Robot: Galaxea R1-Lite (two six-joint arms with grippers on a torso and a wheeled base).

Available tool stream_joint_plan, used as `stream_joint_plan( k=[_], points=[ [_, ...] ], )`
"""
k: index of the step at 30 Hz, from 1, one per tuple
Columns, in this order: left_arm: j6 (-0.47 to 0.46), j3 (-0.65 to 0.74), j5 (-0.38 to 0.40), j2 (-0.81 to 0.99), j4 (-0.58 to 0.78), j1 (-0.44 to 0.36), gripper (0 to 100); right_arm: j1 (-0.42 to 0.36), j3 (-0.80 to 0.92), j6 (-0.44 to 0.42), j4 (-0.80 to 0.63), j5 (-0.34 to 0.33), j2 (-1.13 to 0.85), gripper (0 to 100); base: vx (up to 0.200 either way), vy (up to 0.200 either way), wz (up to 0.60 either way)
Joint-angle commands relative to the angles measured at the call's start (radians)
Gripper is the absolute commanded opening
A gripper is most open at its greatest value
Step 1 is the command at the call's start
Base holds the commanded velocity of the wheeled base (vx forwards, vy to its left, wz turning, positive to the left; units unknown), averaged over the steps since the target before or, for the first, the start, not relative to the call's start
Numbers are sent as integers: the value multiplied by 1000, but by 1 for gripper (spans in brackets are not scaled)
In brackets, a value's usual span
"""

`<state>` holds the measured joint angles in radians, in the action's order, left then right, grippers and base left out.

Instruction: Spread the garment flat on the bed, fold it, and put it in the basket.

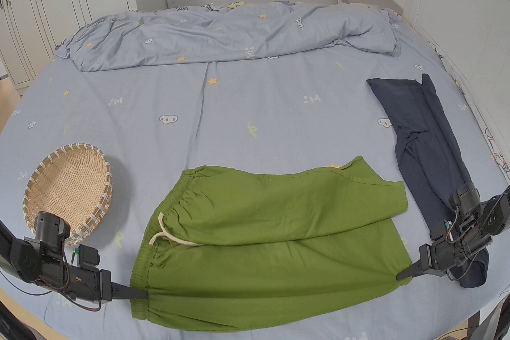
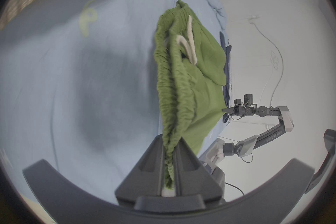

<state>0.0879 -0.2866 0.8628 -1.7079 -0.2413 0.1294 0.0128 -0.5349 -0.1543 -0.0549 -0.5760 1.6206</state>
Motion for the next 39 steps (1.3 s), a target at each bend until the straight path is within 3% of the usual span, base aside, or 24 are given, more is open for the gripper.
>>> stream_joint_plan(
  k=[1,8,18,26,32,33,39],
  points=[
    [-71,0,-5,148,183,52,0,-103,49,-25,-63,102,-169,0,0,0,0],
    [-102,38,-67,131,201,59,0,-105,154,-27,-52,102,-193,0,0,0,0],
    [-105,67,-77,71,191,42,0,-102,213,-30,0,80,-169,0,0,0,0],
    [-128,122,-131,-33,59,9,0,-103,247,-30,86,80,-97,0,0,0,0],
    [-134,135,-142,-45,34,-5,0,-105,250,-28,92,80,-90,0,0,0,0],
    [-135,135,-143,-45,34,-5,100,-105,250,-28,92,80,-90,100,0,0,0],
    [-135,130,-148,-39,33,-1,100,-105,256,-30,93,80,-102,100,0,0,0]
  ],
)
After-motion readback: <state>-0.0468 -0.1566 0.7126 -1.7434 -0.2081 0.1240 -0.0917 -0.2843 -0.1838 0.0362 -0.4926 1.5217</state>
